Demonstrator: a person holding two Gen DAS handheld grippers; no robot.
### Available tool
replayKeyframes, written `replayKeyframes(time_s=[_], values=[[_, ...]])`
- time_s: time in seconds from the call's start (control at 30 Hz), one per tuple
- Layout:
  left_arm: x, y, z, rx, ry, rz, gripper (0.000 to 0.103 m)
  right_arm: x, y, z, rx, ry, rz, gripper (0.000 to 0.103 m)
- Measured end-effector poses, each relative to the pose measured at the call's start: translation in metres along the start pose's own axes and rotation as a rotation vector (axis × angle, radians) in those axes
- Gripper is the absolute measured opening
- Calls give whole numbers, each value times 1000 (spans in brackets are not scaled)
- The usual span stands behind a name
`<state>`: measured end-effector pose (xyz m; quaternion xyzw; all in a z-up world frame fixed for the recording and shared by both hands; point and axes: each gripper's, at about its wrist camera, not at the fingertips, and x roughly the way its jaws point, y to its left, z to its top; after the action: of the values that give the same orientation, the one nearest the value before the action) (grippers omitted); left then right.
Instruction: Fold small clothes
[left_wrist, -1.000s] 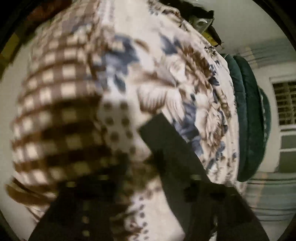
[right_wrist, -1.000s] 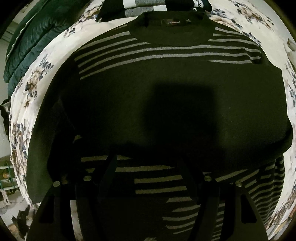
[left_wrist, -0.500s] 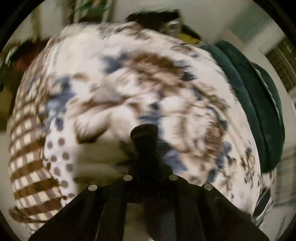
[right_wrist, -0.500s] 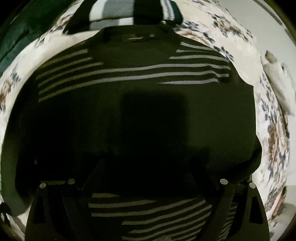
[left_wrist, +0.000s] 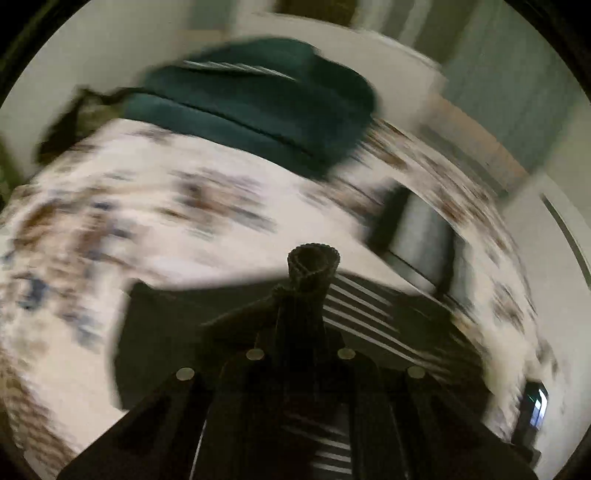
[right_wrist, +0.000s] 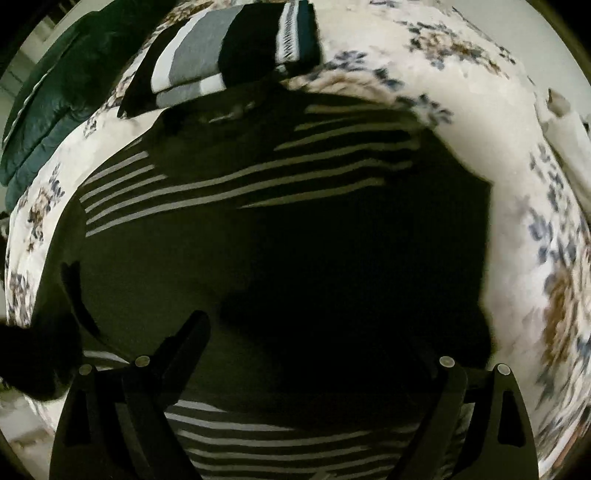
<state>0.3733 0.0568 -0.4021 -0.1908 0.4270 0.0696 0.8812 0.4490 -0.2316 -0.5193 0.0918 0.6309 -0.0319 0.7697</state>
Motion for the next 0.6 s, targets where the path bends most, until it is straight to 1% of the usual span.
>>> replayKeyframes(time_s=[0.1, 0.2, 0.27, 0.3, 0.37, 0.4, 0.43, 0.53, 0.57, 0.6], values=[[29, -95, -40, 82, 88, -90, 7, -6, -43, 9, 22, -5, 2, 94], [42, -164, -69, 157, 128, -128, 7, -6, -91, 14, 63, 9, 1, 94], [48, -198, -85, 197, 155, -138, 7, -4, -121, 16, 86, 26, 1, 94], [52, -211, -90, 211, 167, -145, 10, -3, -132, 15, 95, 33, 4, 94], [55, -233, -102, 245, 183, -134, 11, 0, -156, 15, 110, 49, 18, 94], [57, -240, -104, 261, 185, -125, 14, 0, -166, 14, 120, 58, 27, 94], [56, -247, -106, 275, 173, -114, 19, -1, -173, 12, 129, 64, 34, 94], [47, -244, -106, 288, 99, -131, 60, -7, -197, 9, 163, 84, 70, 94], [44, -240, -104, 286, 78, -133, 93, -10, -204, 9, 172, 89, 85, 94], [40, -232, -100, 275, 72, -131, 103, -13, -209, 9, 179, 90, 100, 94]])
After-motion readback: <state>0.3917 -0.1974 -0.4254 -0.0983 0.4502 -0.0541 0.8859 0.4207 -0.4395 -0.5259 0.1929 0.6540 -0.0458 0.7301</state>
